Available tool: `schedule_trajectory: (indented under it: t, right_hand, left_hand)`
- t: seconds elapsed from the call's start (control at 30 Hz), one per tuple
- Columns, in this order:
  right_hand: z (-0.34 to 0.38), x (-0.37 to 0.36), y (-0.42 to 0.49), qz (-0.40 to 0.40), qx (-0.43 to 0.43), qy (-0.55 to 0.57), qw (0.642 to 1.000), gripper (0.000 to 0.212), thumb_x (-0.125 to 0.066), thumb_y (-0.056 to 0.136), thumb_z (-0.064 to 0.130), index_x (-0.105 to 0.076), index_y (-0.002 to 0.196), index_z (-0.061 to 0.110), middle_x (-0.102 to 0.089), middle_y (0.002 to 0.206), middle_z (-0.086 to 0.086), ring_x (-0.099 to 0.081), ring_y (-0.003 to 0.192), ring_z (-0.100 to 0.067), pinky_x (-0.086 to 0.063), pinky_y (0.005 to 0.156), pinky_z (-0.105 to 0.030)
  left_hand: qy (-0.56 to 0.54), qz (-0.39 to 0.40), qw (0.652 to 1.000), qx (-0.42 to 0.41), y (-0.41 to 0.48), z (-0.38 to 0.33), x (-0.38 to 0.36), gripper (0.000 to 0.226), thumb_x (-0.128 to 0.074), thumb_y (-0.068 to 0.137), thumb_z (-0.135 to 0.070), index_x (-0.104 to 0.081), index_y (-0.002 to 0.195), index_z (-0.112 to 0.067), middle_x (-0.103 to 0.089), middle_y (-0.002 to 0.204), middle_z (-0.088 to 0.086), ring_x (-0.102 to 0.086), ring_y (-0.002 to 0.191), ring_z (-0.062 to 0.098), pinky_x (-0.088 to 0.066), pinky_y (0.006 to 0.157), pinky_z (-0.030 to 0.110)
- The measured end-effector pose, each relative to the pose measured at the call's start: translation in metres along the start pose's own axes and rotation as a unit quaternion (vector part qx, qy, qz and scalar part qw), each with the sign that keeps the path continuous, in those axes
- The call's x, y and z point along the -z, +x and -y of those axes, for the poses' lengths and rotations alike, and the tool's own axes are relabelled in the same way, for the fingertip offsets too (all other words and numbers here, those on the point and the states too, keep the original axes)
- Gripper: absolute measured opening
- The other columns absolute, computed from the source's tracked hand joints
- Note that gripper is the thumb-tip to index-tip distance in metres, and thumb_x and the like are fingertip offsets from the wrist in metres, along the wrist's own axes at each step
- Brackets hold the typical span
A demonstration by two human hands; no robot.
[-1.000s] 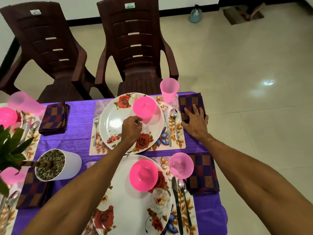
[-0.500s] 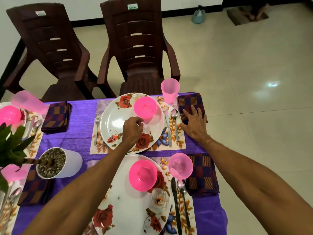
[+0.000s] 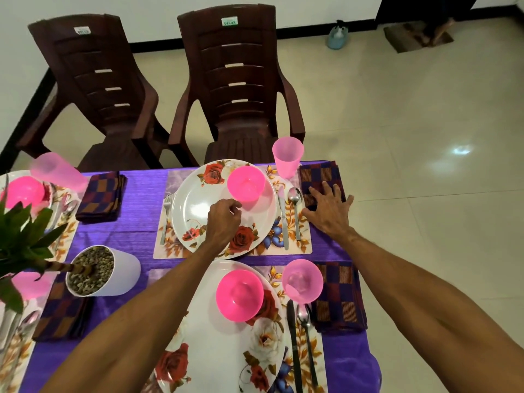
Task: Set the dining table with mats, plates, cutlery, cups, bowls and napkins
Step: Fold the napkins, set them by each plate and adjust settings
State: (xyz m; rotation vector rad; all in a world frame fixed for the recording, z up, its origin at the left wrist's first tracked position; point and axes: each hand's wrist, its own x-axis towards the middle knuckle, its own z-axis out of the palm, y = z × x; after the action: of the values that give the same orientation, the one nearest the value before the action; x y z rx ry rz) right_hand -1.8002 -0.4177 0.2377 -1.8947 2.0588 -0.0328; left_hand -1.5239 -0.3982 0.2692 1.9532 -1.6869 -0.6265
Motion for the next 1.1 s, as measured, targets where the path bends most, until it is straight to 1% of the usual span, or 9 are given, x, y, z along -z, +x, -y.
schedule_trajectory:
  t: [0.07, 0.17, 0.3, 0.37, 0.43, 0.53, 0.63, 0.77, 1.1]
  right_hand:
    - [0.009, 0.010, -0.003, -0.081, 0.001, -0.008, 0.997, 0.058, -0.056, 0.088, 0.057, -0.058, 0.135, 0.022, -0.047, 0.147, -0.012, -0.038, 0.138, -0.035, -0.023, 0.109, -0.065]
    - [0.037, 0.024, -0.007, -0.168, 0.041, 0.031, 0.985, 0.038, -0.059, 0.092, 0.044, -0.070, 0.112, 0.014, -0.064, 0.117, -0.011, -0.057, 0.110, -0.030, -0.042, 0.095, -0.050]
    - [0.079, 0.035, 0.001, -0.044, 0.074, 0.248, 0.965, 0.032, -0.067, 0.092, 0.024, -0.068, 0.119, 0.007, -0.073, 0.102, -0.011, -0.067, 0.086, -0.022, -0.058, 0.081, -0.042]
    - [0.096, 0.035, 0.010, 0.013, 0.047, 0.295, 0.954, 0.043, -0.067, 0.092, 0.024, -0.059, 0.130, 0.004, -0.070, 0.110, -0.015, -0.067, 0.092, -0.027, -0.057, 0.083, -0.045]
    - [0.110, 0.029, 0.022, 0.056, 0.004, 0.333, 0.941, 0.052, -0.065, 0.092, 0.022, -0.049, 0.138, 0.006, -0.065, 0.121, -0.017, -0.067, 0.096, -0.033, -0.059, 0.073, -0.045]
    - [0.123, 0.017, 0.035, 0.102, -0.051, 0.387, 0.915, 0.053, -0.061, 0.092, 0.010, -0.042, 0.141, 0.007, -0.067, 0.110, -0.022, -0.070, 0.074, -0.030, -0.060, 0.056, -0.040]
    - [0.133, 0.009, 0.043, 0.111, -0.075, 0.410, 0.902, 0.049, -0.056, 0.090, -0.001, -0.046, 0.138, 0.006, -0.069, 0.107, -0.024, -0.069, 0.060, -0.023, -0.062, 0.059, -0.040]
    - [0.142, 0.003, 0.052, 0.101, -0.086, 0.420, 0.898, 0.046, -0.058, 0.088, -0.003, -0.051, 0.133, 0.005, -0.070, 0.103, -0.022, -0.072, 0.065, -0.027, -0.063, 0.065, -0.043]
    - [0.157, 0.004, 0.058, 0.096, -0.093, 0.423, 0.896, 0.045, -0.058, 0.087, -0.003, -0.053, 0.131, 0.004, -0.070, 0.103, -0.023, -0.068, 0.055, -0.020, -0.061, 0.054, -0.032]
  left_hand:
    - [-0.001, -0.001, 1.000, 0.006, 0.001, 0.001, 0.003, 0.019, -0.066, 0.090, -0.009, -0.074, 0.107, -0.005, -0.074, 0.104, 0.011, -0.067, 0.090, 0.022, -0.046, 0.081, 0.025]
    - [-0.011, -0.004, 1.000, 0.024, 0.002, 0.002, 0.008, 0.020, -0.066, 0.090, -0.009, -0.074, 0.108, -0.006, -0.074, 0.102, 0.009, -0.066, 0.090, 0.022, -0.043, 0.080, 0.025]
    - [-0.046, -0.018, 0.997, 0.064, 0.012, 0.009, 0.015, 0.023, -0.067, 0.090, -0.013, -0.072, 0.112, -0.007, -0.073, 0.098, 0.010, -0.066, 0.093, 0.025, -0.045, 0.086, 0.031]
    - [-0.074, -0.015, 0.993, 0.095, 0.021, 0.012, 0.015, 0.029, -0.068, 0.092, -0.018, -0.067, 0.120, -0.009, -0.073, 0.099, 0.012, -0.066, 0.094, 0.026, -0.048, 0.091, 0.035]
    - [-0.110, 0.002, 0.985, 0.133, 0.031, 0.016, 0.014, 0.039, -0.067, 0.094, -0.023, -0.059, 0.130, -0.011, -0.072, 0.106, 0.014, -0.068, 0.096, 0.028, -0.053, 0.092, 0.041]
    - [-0.140, 0.034, 0.977, 0.155, 0.044, 0.022, 0.009, 0.049, -0.064, 0.096, -0.026, -0.050, 0.141, -0.013, -0.071, 0.112, 0.017, -0.070, 0.097, 0.030, -0.056, 0.090, 0.052]
    - [-0.138, 0.051, 0.978, 0.146, 0.052, 0.024, 0.007, 0.054, -0.065, 0.095, -0.025, -0.046, 0.145, -0.012, -0.073, 0.104, 0.017, -0.070, 0.093, 0.032, -0.055, 0.090, 0.053]
    - [-0.151, 0.044, 0.978, 0.135, 0.062, 0.021, 0.008, 0.051, -0.062, 0.095, -0.010, -0.049, 0.144, -0.012, -0.072, 0.102, 0.016, -0.071, 0.087, 0.030, -0.058, 0.085, 0.052]
    - [-0.138, 0.043, 0.980, 0.133, 0.074, 0.027, 0.015, 0.044, -0.060, 0.094, -0.006, -0.056, 0.138, -0.011, -0.067, 0.088, 0.004, -0.072, 0.077, 0.023, -0.060, 0.081, 0.049]
